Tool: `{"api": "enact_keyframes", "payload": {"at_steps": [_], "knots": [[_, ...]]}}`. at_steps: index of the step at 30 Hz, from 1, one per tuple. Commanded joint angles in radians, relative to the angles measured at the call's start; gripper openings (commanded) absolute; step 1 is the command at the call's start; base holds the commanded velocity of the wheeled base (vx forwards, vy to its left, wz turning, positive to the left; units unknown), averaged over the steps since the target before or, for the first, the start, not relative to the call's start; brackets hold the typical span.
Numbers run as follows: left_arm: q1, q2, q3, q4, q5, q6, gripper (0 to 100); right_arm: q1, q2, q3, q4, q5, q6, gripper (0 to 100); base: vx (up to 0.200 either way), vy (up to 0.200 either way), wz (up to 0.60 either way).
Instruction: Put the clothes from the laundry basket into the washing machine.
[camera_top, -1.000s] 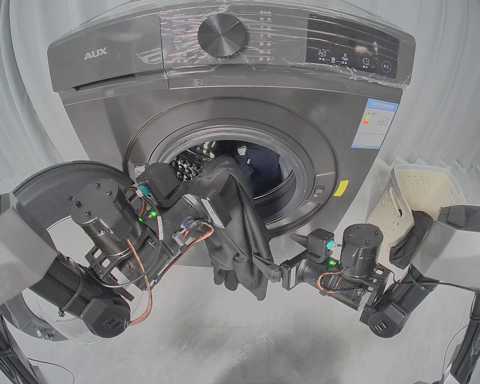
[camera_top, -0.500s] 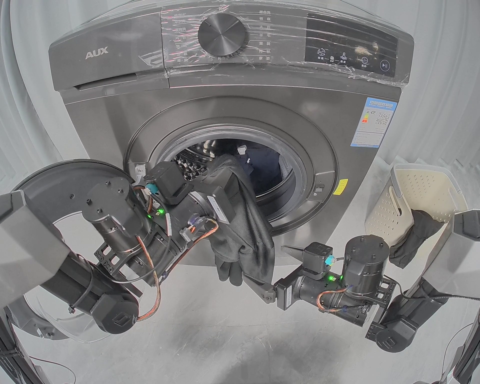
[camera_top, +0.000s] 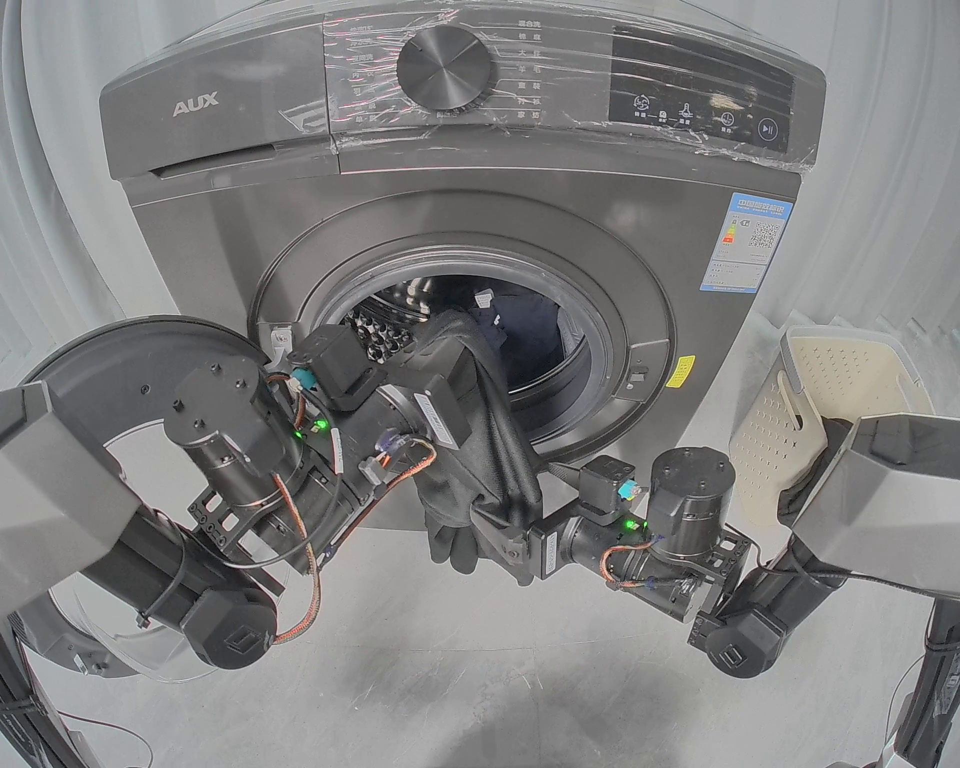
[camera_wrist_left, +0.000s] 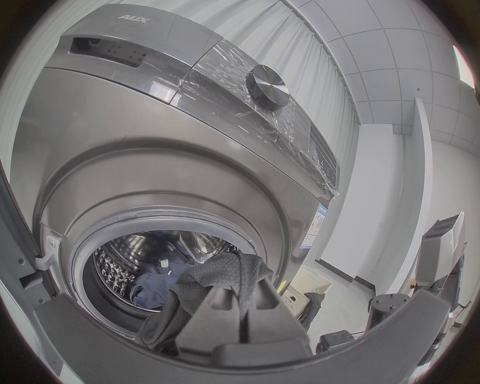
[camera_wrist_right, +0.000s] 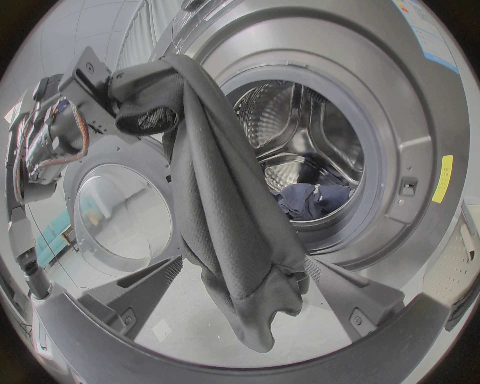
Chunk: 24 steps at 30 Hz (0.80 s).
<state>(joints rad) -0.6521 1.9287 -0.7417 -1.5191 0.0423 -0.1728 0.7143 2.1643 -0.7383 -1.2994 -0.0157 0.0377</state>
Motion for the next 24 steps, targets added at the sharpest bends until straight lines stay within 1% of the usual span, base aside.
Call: {"api": "enact_keyframes", "payload": {"at_steps": [1,3,4,9,15,18,23,24], "knots": [[0.000,-0.007,0.004,-0.001,0.001,-0.001,0,0.002,0.035,-0.013,0.000,-0.001,0.001,100,0.000,0.000,0.00],[0.002,-0.007,0.004,-0.001,0.001,-0.001,0,0.001,0.035,-0.013,0.000,-0.001,0.002,100,0.000,0.000,0.00],[0.000,-0.007,0.004,-0.001,0.001,-0.001,0,0.001,0.035,-0.013,-0.001,-0.001,0.004,0,0.000,0.000,0.00],[0.000,-0.007,0.013,-0.007,0.001,-0.002,0,0.001,0.034,-0.030,-0.001,-0.003,0.008,0,0.000,0.000,0.00],[0.003,-0.008,0.036,-0.016,0.001,-0.002,0,-0.012,0.006,-0.027,-0.009,-0.003,0.008,0,0.000,0.000,0.00],[0.002,-0.011,0.047,-0.019,-0.001,-0.002,0,-0.022,-0.035,-0.012,-0.009,-0.001,0.008,0,0.000,0.000,0.00],[0.002,-0.025,0.082,-0.021,-0.007,-0.005,0,-0.050,-0.159,0.065,-0.009,0.002,0.004,0,0.000,0.000,0.00],[0.002,-0.027,0.087,-0.021,-0.010,-0.004,0,-0.056,-0.178,0.077,-0.011,0.008,0.005,0,0.000,0.000,0.00]]}}
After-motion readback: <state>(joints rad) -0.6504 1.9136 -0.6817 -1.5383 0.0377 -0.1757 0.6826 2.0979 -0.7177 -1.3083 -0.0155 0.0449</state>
